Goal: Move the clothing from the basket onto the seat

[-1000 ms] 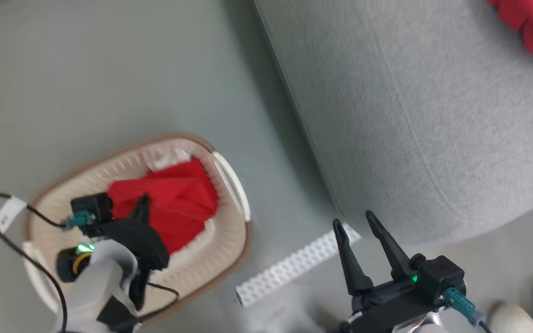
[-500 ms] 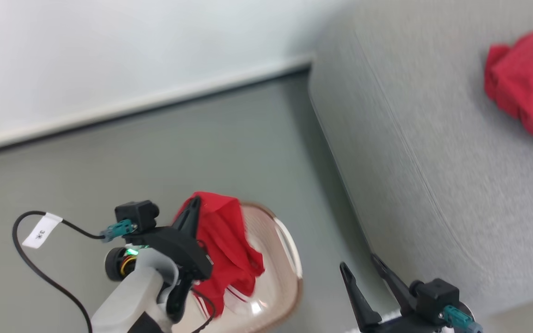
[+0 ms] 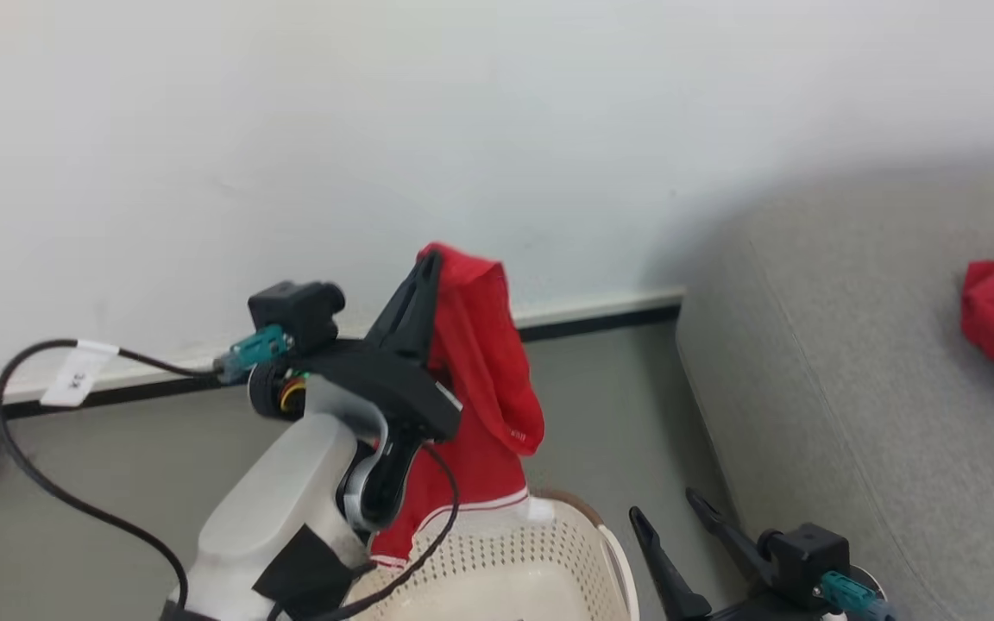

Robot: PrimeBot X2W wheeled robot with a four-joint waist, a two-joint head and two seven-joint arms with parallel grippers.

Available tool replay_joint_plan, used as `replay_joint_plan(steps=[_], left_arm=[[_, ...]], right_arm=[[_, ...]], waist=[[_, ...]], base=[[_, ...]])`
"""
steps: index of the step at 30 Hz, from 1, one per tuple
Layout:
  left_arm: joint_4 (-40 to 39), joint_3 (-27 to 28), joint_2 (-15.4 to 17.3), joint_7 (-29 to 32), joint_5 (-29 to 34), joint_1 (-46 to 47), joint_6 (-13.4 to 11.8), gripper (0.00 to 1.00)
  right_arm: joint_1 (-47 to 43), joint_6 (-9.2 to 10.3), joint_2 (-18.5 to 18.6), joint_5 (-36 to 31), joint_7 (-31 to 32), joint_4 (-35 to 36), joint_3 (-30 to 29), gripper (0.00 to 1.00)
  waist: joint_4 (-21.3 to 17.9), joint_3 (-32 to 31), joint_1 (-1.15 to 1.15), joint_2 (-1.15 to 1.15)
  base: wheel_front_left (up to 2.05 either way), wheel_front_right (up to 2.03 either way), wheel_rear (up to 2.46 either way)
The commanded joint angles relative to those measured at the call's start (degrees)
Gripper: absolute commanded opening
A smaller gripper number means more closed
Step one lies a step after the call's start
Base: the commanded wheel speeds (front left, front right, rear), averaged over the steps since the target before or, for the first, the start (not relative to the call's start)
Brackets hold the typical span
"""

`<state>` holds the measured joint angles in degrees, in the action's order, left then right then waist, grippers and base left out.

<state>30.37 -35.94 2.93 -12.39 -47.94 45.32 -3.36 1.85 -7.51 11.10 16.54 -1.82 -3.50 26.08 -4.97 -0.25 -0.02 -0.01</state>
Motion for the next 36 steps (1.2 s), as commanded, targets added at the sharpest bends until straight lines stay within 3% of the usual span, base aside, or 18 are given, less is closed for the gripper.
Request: replay_joint_plan(steps=[1,14,24,29,36], left_arm=[[-3.0,-0.1,0.0,0.5,-0.2,1.0,-0.4,0.00],[-11.7,-1.9,2.3,5.3,1.2,2.3,-2.5,0.00],[-13.1,-4.1,1.4,6.8,1.9,3.2,-3.8,0.00],[-14.3,-5.4,0.7,7.2,1.4,4.5,-4.5,0.00],[-16.5,-8.0,0.1,7.9,0.7,6.6,-5.9,0.00]], right_arm=[[1.1,0.04,0.3,0.2,0.4,0.2,0.9,1.00],[6.0,0.04,1.3,1.4,1.3,-0.8,4.9,1.00],[8.7,0.04,-1.9,5.8,2.7,-2.8,10.9,1.00],[11.4,0.04,-3.4,6.4,3.1,-6.5,14.4,1.00],[16.2,0.04,-6.2,2.5,-0.5,-14.6,12.8,1.00]], waist=[[3.9,-5.0,0.02,0.01],[3.3,-6.5,0.02,0.01],[4.3,-6.2,0.02,0.01],[4.8,-6.3,0.02,0.01],[5.6,-6.9,0.02,0.01]], base=[[0.00,0.00,0.00],[0.00,0.00,0.00],[0.00,0.00,0.00],[0.00,0.00,0.00],[0.00,0.00,0.00]])
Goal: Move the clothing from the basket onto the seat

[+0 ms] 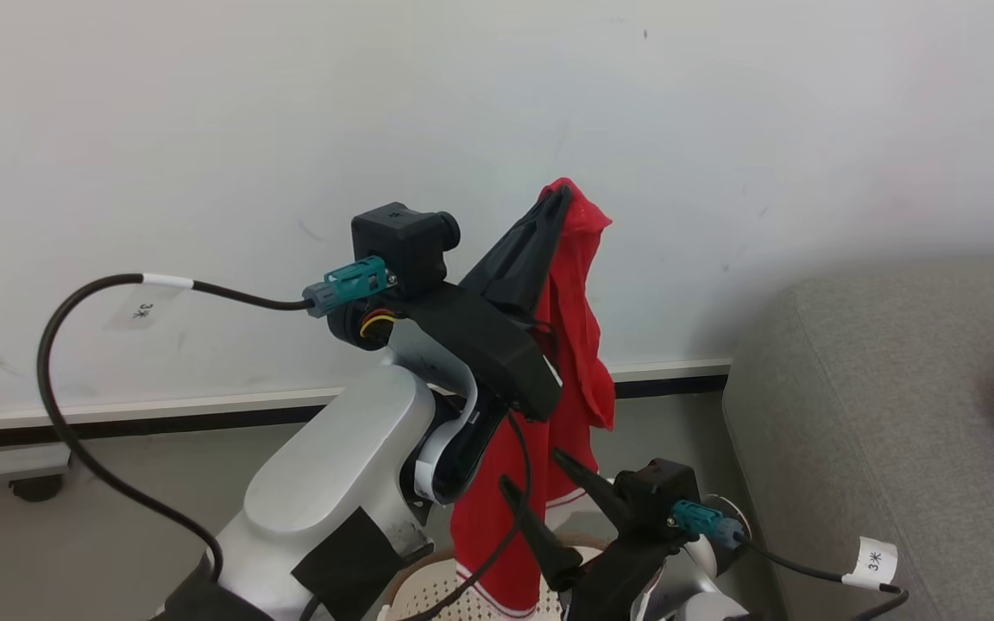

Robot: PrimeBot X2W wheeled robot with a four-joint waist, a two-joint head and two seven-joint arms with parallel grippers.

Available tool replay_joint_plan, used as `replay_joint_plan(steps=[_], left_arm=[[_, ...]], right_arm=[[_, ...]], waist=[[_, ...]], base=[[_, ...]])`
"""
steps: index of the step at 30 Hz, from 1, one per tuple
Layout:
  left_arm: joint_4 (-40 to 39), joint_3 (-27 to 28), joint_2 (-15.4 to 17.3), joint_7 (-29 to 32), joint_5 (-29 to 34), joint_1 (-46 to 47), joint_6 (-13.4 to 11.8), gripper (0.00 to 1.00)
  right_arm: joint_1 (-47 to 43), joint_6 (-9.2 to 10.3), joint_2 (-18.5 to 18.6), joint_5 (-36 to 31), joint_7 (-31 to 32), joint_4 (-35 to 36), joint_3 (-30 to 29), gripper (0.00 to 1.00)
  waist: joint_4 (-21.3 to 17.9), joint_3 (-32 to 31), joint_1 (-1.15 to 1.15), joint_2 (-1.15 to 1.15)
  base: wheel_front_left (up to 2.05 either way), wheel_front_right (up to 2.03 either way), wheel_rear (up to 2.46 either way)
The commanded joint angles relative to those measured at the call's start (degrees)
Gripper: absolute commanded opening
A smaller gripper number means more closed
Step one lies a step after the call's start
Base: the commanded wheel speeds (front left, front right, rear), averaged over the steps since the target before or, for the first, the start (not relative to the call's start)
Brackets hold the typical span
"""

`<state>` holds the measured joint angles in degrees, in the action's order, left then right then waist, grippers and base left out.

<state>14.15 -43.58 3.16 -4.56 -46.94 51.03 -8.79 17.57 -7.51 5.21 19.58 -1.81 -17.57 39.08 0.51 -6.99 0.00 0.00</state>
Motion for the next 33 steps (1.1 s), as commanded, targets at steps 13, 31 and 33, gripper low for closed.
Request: replay_joint_plan(steps=[13,31,33], left_arm=[[-1.3,-3.4,-0.3,-0.3,-3.0,2.0,0.2,0.00],[-0.3,-6.2,1.6,-1.7,-3.1,1.6,-0.4,1.00],[0.6,-6.3,2.6,-2.8,-2.8,0.3,0.3,1.00]], right_arm=[[1.8,0.04,-2.5,-3.1,-1.7,-8.9,-3.4,1.00],[3.1,0.04,-2.5,0.1,-1.7,-10.8,-1.4,0.00],[3.2,0.04,-2.5,-0.2,-2.2,-10.3,-1.7,0.00]], waist=[[-0.2,-0.6,0.00,0.00],[-1.4,0.0,0.00,0.00],[-1.9,0.1,0.00,0.00]], base=[[0.00,0.00,0.00],[0.00,0.00,0.00],[0.00,0.00,0.00]])
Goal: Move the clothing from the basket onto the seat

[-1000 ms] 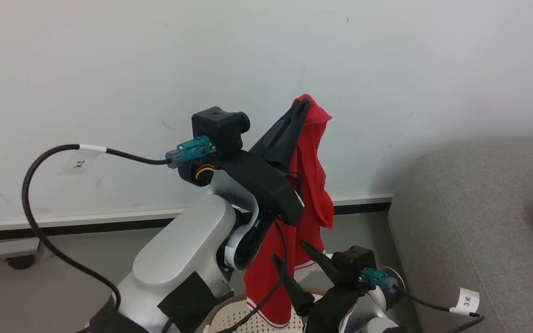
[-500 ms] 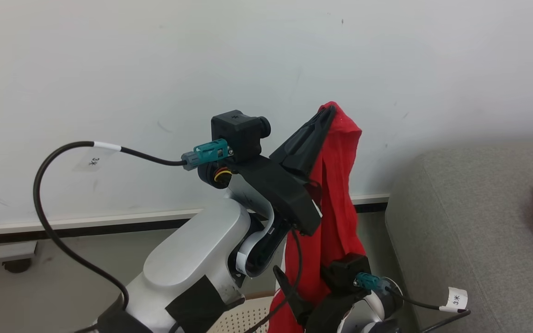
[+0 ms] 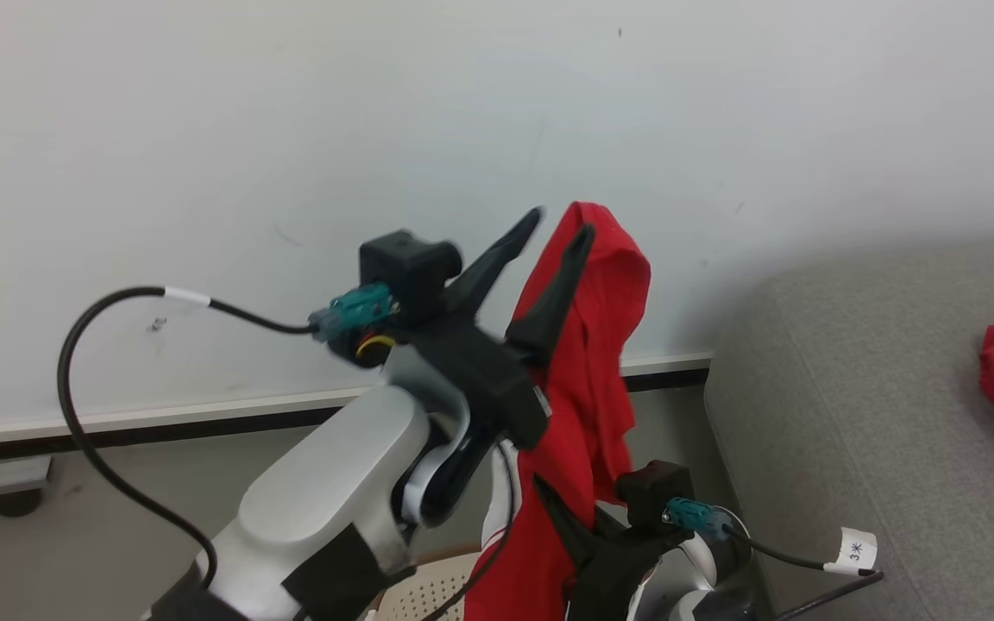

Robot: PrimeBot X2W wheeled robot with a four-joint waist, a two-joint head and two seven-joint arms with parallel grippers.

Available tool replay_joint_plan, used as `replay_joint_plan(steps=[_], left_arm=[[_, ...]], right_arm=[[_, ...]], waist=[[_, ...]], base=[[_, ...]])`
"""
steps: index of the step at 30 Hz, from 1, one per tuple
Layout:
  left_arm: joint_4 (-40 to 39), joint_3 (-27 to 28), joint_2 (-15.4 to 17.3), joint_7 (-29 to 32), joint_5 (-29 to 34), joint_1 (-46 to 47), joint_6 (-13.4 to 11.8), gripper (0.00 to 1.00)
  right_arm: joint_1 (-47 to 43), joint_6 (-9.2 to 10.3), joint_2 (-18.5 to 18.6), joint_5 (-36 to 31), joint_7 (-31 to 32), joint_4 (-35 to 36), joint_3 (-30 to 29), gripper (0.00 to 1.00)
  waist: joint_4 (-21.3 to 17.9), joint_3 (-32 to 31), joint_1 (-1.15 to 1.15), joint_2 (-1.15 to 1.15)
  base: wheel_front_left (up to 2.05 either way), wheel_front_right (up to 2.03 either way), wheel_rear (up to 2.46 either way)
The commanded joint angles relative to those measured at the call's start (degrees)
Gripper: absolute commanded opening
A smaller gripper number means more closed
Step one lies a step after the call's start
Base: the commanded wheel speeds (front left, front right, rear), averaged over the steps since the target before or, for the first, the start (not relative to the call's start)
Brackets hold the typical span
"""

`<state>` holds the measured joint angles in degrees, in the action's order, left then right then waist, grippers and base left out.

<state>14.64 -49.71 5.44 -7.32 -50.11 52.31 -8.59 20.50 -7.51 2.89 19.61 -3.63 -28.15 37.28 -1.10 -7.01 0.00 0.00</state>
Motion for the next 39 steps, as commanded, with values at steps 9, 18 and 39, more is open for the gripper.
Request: replay_joint_plan(steps=[9,18,39], left_arm=[[5.6,-1.9,5.9,-5.7,2.7,-7.8,3.6,1.00],[7.9,0.6,11.0,-7.9,2.8,-19.9,5.0,1.00],[-5.9,10.4,14.6,-7.9,11.7,-38.2,2.9,1.00]], right_arm=[[-1.2,0.03,-0.2,-3.1,0.3,2.4,-1.8,0.00],[-5.7,0.03,2.5,-5.9,3.2,10.0,-5.8,0.00],[-17.9,0.02,3.3,-8.3,9.4,26.9,-16.7,0.00]], waist=[[-3.2,1.1,0.00,0.00],[-7.1,2.2,0.00,0.00],[-19.6,5.6,0.00,0.00]], base=[[0.00,0.00,0.00],[0.00,0.00,0.00],[0.00,0.00,0.00]])
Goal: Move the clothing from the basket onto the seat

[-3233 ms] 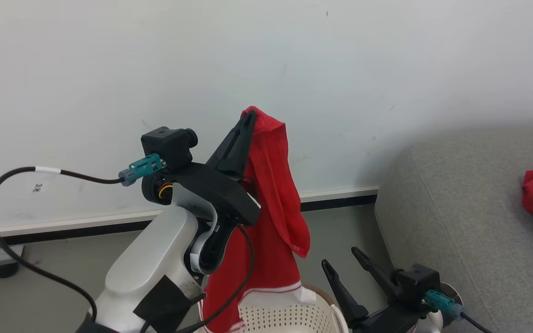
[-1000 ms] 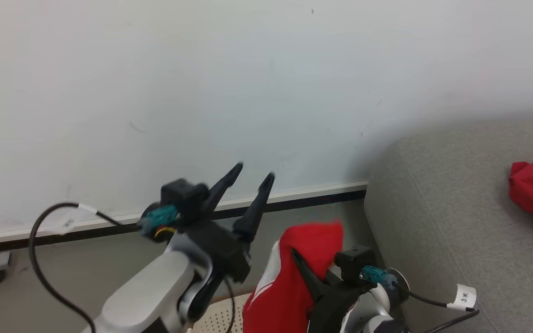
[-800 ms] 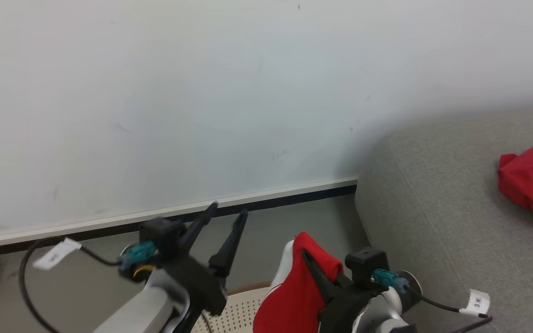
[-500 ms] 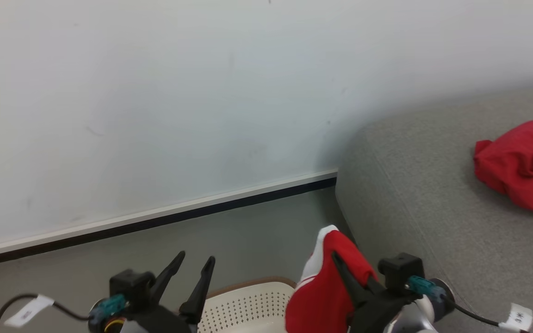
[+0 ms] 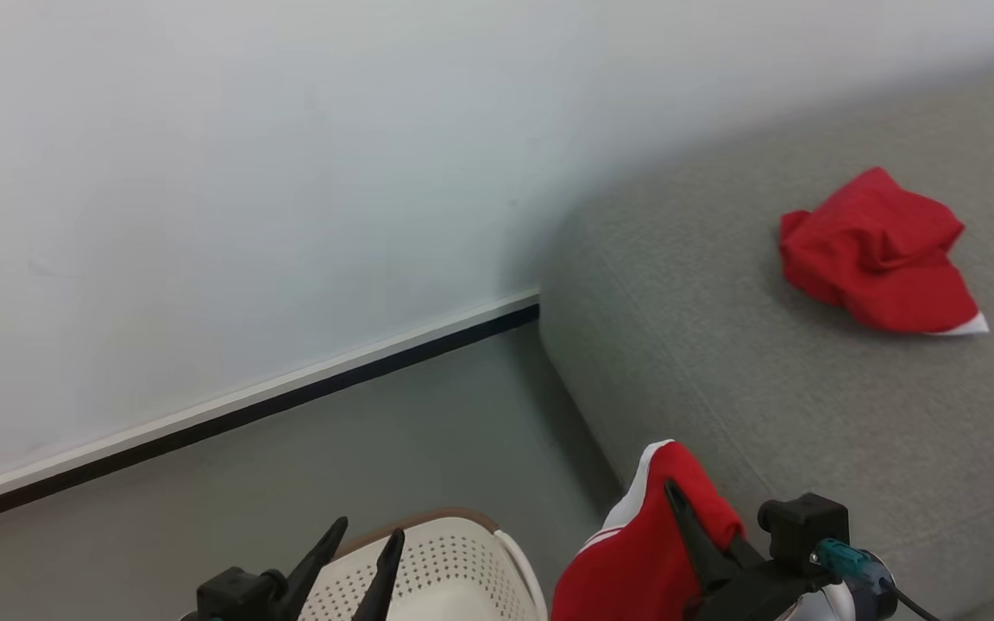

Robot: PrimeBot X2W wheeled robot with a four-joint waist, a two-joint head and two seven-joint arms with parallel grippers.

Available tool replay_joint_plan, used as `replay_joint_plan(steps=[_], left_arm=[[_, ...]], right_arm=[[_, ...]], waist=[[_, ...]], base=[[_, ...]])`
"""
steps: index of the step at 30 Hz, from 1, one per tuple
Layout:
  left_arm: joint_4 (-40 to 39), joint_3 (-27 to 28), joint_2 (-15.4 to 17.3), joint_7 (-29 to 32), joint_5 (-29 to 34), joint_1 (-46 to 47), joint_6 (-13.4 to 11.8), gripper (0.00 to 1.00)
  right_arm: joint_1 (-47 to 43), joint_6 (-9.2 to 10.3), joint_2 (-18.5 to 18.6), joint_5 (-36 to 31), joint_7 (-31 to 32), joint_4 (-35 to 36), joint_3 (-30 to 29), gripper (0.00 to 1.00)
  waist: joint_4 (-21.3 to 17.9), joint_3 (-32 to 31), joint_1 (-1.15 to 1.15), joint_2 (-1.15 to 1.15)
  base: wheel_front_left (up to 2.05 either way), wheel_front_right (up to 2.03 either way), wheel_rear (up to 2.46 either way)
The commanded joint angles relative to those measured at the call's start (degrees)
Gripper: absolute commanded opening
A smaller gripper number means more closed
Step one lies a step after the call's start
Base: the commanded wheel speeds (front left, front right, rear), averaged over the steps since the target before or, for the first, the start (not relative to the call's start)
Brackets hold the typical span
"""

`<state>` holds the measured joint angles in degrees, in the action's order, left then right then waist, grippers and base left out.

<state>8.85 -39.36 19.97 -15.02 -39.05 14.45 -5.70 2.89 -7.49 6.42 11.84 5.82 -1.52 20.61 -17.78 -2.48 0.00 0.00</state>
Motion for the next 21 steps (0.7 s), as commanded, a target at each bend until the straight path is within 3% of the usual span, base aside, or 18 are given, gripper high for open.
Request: replay_joint_plan(steps=[1,8,21], left_arm=[[-0.1,0.1,0.0,-0.2,0.9,-0.3,0.2,1.00],[-0.2,0.3,-1.7,-0.2,1.8,-0.1,0.7,1.00],[3.2,-2.8,-3.3,0.7,3.3,5.4,4.1,1.00]], right_arm=[[-0.4,0.00,-0.3,-0.6,0.0,0.6,0.0,0.00],[-0.3,0.00,-0.7,-1.0,-0.3,1.6,0.0,0.00],[-0.1,0.00,-1.1,-2.2,-2.3,3.2,-3.7,0.00]], waist=[[-4.0,1.3,0.00,0.00],[-11.3,3.1,0.00,0.00],[-13.6,7.9,0.00,0.00]], base=[[0.00,0.00,0.00],[0.00,0.00,0.00],[0.00,0.00,0.00]])
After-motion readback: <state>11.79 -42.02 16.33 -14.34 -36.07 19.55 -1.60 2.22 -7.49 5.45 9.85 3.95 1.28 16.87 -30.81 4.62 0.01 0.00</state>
